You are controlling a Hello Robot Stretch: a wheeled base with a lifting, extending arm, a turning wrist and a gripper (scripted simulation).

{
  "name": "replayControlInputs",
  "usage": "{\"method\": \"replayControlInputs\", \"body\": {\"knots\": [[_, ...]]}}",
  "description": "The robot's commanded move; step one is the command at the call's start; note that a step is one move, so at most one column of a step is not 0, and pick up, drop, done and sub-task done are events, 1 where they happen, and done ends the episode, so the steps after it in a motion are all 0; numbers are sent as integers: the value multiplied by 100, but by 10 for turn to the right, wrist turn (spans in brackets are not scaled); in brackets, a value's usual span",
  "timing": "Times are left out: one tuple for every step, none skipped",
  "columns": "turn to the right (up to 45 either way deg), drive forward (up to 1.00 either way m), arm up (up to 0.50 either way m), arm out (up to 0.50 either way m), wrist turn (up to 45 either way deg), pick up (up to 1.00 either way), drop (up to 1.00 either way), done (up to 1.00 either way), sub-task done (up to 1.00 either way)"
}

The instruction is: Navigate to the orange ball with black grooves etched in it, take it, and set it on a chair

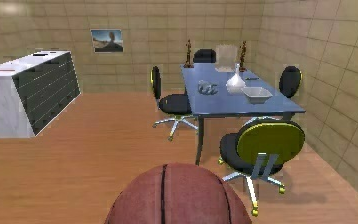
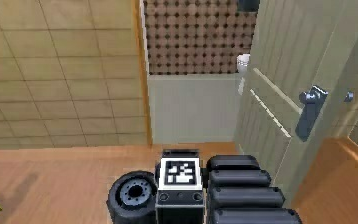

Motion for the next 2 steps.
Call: {"method": "replayControlInputs", "body": {"knots": [[-30, 0, 0, 0, 0, 0, 0, 0, 0], [0, 45, 0, 0, 0, 0, 0, 0, 0]]}}
